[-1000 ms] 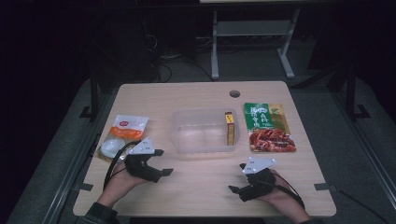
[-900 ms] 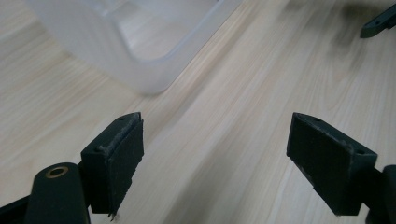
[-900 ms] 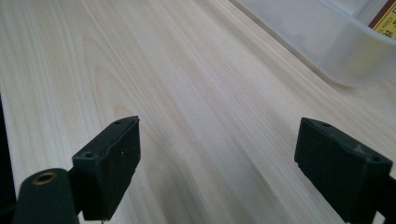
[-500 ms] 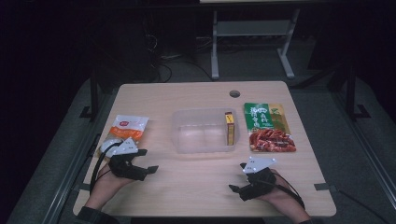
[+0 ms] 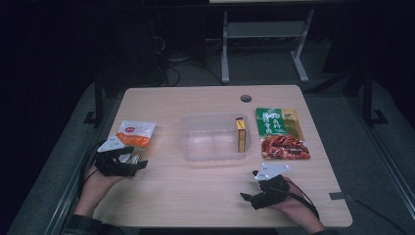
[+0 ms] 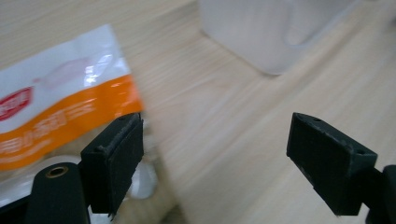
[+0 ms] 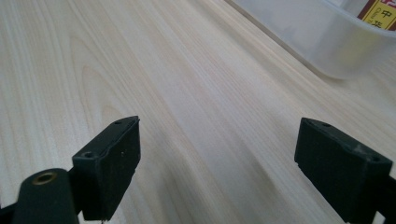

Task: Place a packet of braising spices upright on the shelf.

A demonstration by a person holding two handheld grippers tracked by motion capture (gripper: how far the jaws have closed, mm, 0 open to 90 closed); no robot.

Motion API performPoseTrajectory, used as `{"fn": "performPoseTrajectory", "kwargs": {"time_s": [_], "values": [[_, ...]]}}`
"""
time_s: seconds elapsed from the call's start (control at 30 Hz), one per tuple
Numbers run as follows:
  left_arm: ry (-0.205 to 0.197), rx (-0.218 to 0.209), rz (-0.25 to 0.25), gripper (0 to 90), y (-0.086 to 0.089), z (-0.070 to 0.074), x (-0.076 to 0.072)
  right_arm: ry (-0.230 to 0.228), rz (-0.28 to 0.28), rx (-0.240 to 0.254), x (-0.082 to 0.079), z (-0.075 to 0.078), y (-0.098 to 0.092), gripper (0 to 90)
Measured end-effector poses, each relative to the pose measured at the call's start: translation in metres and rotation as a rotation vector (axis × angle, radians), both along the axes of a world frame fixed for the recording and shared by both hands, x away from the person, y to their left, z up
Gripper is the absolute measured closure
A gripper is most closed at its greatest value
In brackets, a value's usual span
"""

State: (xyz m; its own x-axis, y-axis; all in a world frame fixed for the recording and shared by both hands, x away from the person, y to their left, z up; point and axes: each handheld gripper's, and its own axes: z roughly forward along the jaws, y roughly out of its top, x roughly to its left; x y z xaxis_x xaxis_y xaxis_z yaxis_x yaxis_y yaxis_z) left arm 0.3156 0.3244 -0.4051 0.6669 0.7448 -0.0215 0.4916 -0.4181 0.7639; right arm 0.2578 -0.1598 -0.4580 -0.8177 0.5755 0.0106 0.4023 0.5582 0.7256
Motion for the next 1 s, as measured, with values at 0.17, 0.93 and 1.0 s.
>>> {"fn": "performPoseTrajectory", "kwargs": {"time_s": [0.17, 0.93, 1.0], "values": [[-0.005, 0.009, 0.074, 18.4, 0.016, 0.0, 0.012, 0.004, -0.007, 0.004, 0.0, 0.0, 0.0, 13.9], [0.041, 0.078, 0.273, 18.2, 0.062, -0.024, 0.067, 0.005, -0.014, -0.003, 0.003, -0.001, -0.001, 13.9], [0.039, 0.075, 0.272, 18.2, 0.061, -0.024, 0.066, 0.004, -0.015, -0.004, 0.002, -0.001, -0.001, 13.9]]}}
